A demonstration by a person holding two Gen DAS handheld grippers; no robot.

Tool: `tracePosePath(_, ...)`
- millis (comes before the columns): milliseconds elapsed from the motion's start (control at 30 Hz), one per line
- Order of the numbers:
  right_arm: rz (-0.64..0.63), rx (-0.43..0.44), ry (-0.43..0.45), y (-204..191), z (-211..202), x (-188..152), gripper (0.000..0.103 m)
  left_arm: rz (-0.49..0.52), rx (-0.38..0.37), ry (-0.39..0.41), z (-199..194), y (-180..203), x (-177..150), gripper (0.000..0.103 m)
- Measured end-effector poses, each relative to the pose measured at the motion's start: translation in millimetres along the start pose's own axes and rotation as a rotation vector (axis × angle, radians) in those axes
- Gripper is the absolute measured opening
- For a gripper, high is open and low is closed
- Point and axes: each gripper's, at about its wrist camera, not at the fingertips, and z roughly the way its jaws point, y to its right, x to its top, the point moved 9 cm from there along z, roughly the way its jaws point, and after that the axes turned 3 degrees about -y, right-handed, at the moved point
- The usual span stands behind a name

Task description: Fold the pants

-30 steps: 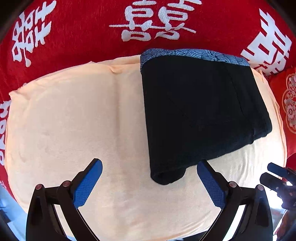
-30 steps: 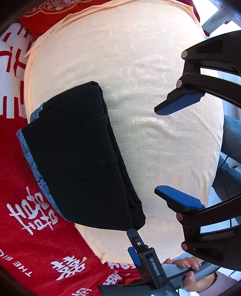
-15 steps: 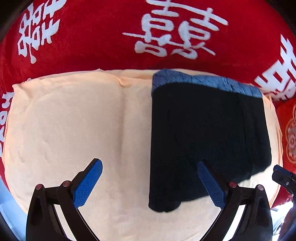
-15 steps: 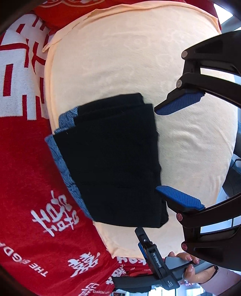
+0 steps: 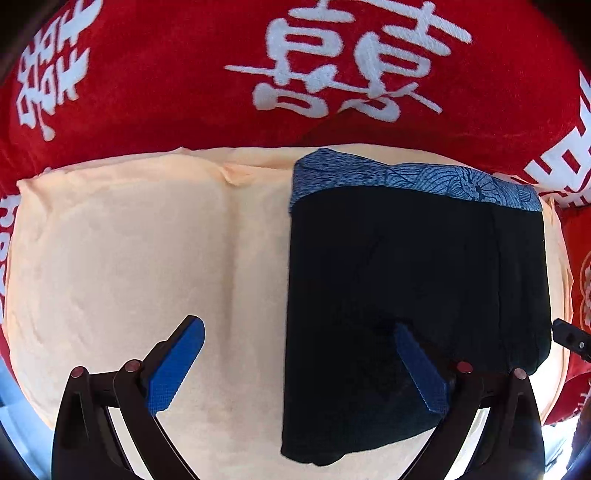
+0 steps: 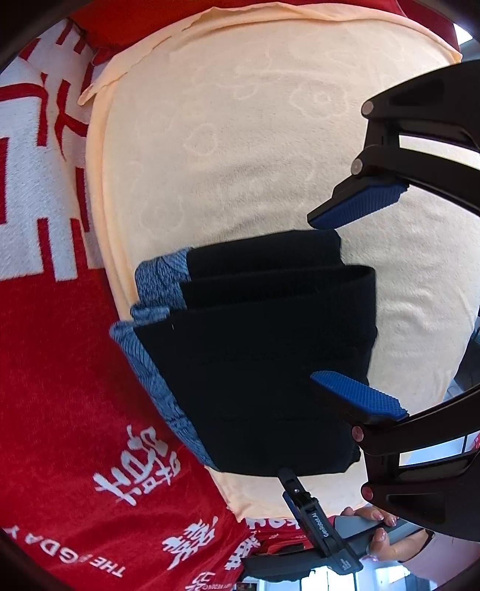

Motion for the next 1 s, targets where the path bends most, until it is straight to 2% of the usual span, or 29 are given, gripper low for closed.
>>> tracePosePath(367,-0.023,0.063,-0.041,8.3,14.8,14.3,0.082,0.019,0.000,-0.013,6.0,11.9,10.8,0.103)
tracePosePath(467,-0.051,0.099,-0.065,8.1,19.5,15.0,0.082,0.040,0.004,0.019,1.2,8.8,19.3,0.103)
tracePosePath(600,-0.084,0.137,-0.089,14.6,25.7,17.9,0.085,0.028,-0.096,0.006,4.1,4.2,25.6,0.103)
tracePosePath(800,-0.070,0.255,-0.098,14.8,32.8,32.2,0.086,0.139,-0.182,-0.050,20.5,20.2,23.2,0.103)
tracePosePath(1000,-0.099,0.334,-0.139,12.9,50.2,39.3,0.086,0.148,-0.245,-0.041,31.5,30.3,33.9,0.103)
